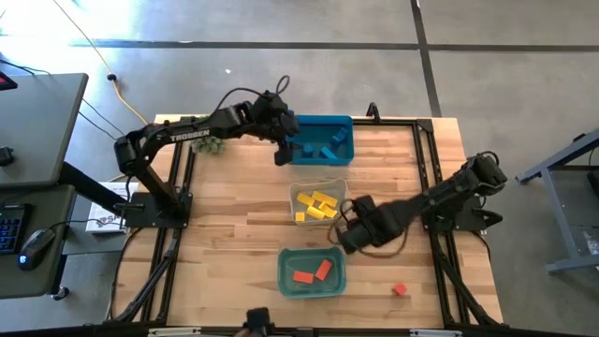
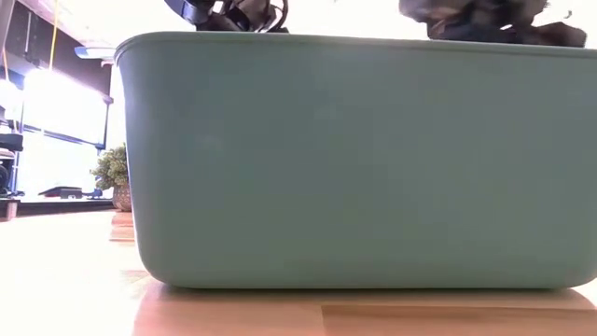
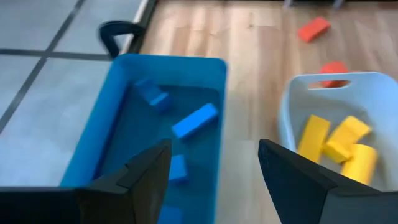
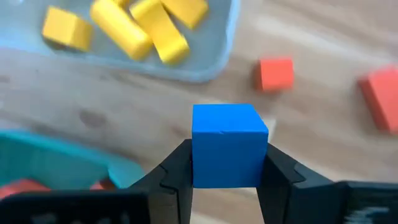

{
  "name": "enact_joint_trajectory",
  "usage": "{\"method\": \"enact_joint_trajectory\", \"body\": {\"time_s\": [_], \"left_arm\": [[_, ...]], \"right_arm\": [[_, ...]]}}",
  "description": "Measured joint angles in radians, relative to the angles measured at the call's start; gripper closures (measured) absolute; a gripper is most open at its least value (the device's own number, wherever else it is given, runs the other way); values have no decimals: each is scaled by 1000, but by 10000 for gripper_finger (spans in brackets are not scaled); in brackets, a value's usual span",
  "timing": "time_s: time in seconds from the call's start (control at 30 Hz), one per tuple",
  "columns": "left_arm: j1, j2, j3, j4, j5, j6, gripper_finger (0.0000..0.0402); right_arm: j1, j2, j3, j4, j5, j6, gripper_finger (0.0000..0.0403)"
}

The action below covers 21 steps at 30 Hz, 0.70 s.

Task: Sort & place blocks by color
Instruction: Put the blue block into the blue bin

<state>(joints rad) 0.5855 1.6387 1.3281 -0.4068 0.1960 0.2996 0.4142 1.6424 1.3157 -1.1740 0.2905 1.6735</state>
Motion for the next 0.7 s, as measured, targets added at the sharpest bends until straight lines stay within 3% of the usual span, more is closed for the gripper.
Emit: {"method": "enact_joint_trajectory", "body": {"time_s": [0.47, 0.7], "left_arm": [[125, -4, 0, -28, -2, -36, 170], [150, -4, 0, -46, -2, -89, 170]], "right_arm": [[-404, -41, 1, 110, -14, -717, 297], [-647, -81, 1, 273, -75, -1069, 297]]}}
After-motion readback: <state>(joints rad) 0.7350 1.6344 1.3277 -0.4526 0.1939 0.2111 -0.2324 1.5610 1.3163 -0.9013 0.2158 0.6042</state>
